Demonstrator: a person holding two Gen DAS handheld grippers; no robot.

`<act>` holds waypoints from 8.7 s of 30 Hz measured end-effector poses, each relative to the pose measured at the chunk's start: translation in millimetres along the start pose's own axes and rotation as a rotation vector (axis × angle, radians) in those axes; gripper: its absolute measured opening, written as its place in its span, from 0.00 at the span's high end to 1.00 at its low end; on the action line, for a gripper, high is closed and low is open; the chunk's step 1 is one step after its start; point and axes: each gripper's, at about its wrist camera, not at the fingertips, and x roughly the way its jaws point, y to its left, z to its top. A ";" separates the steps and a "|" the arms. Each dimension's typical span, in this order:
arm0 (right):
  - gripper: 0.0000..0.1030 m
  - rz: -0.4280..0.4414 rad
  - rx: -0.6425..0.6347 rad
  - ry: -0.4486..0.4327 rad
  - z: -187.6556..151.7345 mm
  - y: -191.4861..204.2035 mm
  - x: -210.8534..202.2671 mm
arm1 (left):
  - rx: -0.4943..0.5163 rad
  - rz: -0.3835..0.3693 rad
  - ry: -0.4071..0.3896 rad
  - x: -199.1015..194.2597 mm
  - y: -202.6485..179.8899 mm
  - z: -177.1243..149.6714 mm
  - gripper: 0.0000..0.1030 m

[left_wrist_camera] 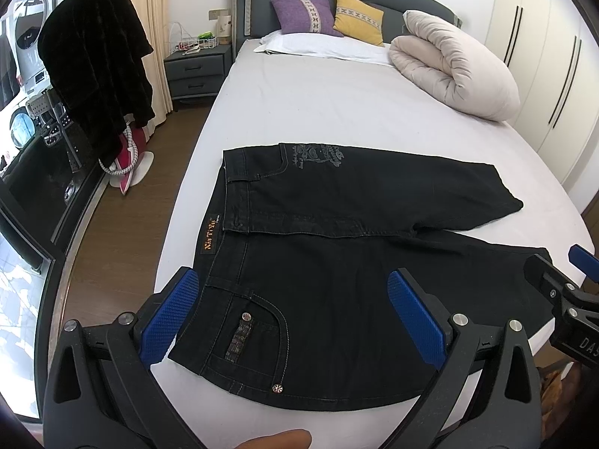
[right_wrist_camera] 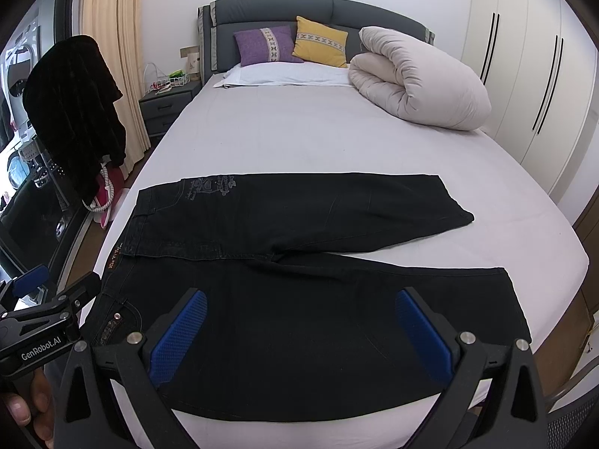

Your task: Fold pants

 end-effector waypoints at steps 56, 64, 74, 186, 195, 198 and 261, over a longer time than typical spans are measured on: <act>0.00 0.032 0.004 0.047 -2.4 1.8 19.8 | 0.036 -0.102 -0.072 28.4 9.8 -3.6 0.00; 0.00 0.079 -0.014 0.100 10.9 -3.7 51.8 | -0.009 -0.020 0.018 77.0 32.9 11.8 0.00; 0.14 0.203 -0.012 0.272 34.4 -31.1 133.6 | 0.219 -0.126 -0.002 207.3 58.8 139.6 0.00; 0.95 0.039 -1.015 0.209 -108.6 119.6 66.9 | 0.761 -0.492 0.191 72.7 26.8 -67.6 0.92; 0.91 0.011 -1.010 0.218 -116.4 127.2 76.2 | 0.734 -0.464 0.166 74.1 40.1 -69.3 0.85; 0.91 -0.031 -1.015 0.208 -121.3 135.6 79.8 | 0.724 -0.433 0.208 64.9 43.7 -62.7 0.77; 0.96 0.047 1.214 -0.163 -146.3 -372.6 48.8 | 0.296 -0.416 0.309 125.9 -18.5 -52.7 0.73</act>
